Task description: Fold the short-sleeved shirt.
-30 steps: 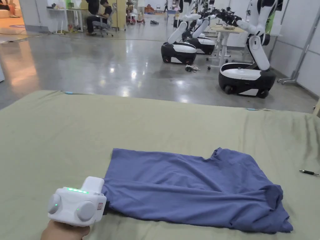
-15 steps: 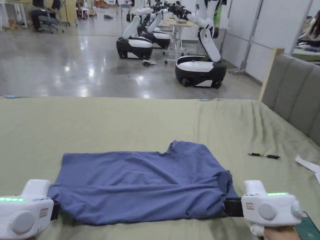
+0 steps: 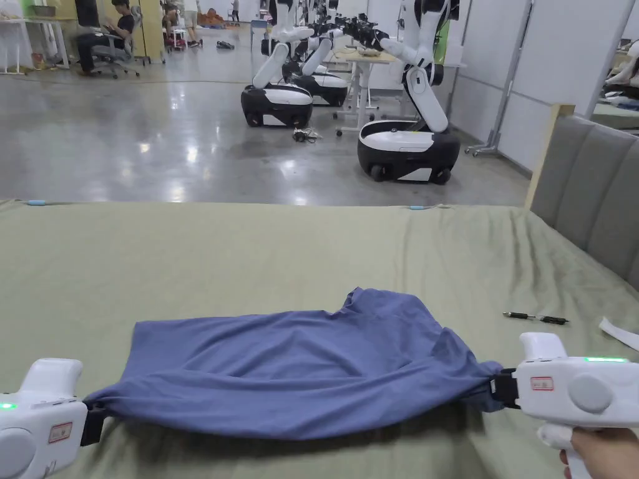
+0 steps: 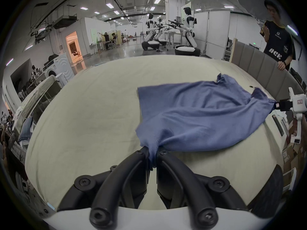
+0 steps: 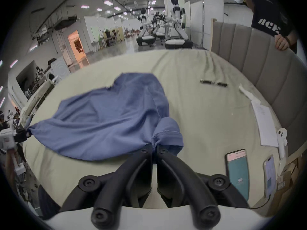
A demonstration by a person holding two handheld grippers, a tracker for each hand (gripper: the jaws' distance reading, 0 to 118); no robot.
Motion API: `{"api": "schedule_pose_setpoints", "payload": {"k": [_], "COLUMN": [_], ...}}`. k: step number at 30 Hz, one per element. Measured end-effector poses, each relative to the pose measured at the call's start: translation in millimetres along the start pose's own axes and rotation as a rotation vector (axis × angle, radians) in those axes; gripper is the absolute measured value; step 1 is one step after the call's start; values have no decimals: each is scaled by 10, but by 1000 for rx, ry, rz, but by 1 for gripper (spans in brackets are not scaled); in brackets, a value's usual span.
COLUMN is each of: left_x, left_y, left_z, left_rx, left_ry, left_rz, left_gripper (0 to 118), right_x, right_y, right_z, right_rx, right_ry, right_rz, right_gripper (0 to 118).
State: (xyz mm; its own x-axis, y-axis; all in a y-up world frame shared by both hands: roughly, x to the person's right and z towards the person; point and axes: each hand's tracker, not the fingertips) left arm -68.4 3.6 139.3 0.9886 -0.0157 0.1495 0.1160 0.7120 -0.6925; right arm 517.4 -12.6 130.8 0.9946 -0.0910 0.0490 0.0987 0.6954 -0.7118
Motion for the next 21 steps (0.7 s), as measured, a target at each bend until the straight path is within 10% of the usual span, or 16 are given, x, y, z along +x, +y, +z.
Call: {"api": "schedule_pose_setpoints", "payload": {"k": [15, 17, 19, 21], "left_x": [-15, -41, -76, -58], "left_y": [-767, -852, -876, -873], "left_z": [342, 318, 406, 659], "left_rx": [-97, -91, -27, 63], "left_ry": [-67, -72, -109, -98], "left_rz": [10, 27, 40, 62], "left_gripper": [9, 25, 70, 74], "right_x": [80, 116, 117, 78], "right_y": [-1003, -1133, -1192, -1195], "right_z": [422, 361, 398, 541], "right_rx": [-109, -103, -91, -26], "right_ry": [-22, -19, -19, 9], "right_rz": [28, 5, -8, 10], "right_gripper": [5, 7, 58, 114]}}
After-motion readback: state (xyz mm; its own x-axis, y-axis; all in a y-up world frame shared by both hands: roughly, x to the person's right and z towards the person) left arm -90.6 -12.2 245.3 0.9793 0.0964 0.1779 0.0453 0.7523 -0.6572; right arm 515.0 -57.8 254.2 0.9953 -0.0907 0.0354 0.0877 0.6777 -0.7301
